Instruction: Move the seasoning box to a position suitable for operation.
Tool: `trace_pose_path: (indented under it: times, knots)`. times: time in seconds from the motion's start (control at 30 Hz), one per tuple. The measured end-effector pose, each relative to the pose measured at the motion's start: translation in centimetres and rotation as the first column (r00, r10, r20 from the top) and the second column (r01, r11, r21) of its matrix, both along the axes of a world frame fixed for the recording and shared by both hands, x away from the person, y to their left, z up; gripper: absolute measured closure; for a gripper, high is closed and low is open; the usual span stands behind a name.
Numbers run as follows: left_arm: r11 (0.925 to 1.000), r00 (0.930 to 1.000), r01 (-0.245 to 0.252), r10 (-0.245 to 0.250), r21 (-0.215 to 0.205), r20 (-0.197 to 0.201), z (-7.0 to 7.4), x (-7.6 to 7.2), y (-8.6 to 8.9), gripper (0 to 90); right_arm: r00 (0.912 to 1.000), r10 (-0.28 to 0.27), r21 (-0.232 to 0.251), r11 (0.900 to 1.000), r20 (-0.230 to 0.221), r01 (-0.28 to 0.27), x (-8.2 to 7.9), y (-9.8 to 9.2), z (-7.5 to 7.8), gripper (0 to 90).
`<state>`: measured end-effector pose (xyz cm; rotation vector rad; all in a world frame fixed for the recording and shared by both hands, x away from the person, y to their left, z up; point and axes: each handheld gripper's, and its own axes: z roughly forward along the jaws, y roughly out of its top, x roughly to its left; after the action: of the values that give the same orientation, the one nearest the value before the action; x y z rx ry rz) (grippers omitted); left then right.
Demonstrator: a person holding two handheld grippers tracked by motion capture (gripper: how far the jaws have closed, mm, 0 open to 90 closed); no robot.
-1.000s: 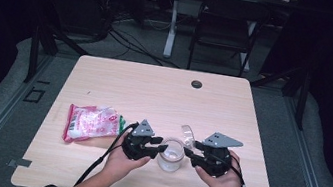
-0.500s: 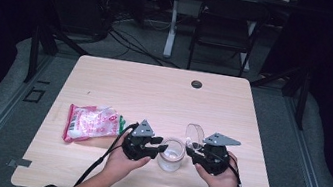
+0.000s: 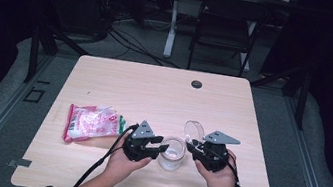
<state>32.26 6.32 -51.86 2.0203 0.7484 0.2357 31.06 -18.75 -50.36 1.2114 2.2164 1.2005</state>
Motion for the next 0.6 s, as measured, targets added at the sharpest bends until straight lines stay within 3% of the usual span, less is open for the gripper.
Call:
trace_pose_path:
  times: [0.23,0.37,0.47,0.6]
  knots:
    - [0.9995,0.9995,-0.009,0.007,-0.032,-0.032,-0.1,0.2,0.3,61.5,0.9997,0.023,0.031,0.999,-0.013,-0.022,1.3,-0.3,-0.1,73.1]
    - [0.9990,0.9990,-0.025,0.023,-0.038,-0.039,0.0,0.2,0.2,61.2,0.9981,0.031,0.112,0.993,-0.054,-0.024,2.3,-0.8,-0.3,73.7]
    - [0.9985,0.9988,-0.028,0.026,-0.047,-0.041,0.0,0.0,0.2,61.6,0.9975,0.036,0.136,0.990,-0.060,-0.028,2.8,-0.8,-0.3,74.2]
    - [0.9983,0.9991,-0.033,0.031,-0.048,-0.030,0.0,-0.2,0.4,61.7,0.9972,0.055,0.127,0.991,-0.051,-0.049,3.6,-0.4,-0.2,75.0]
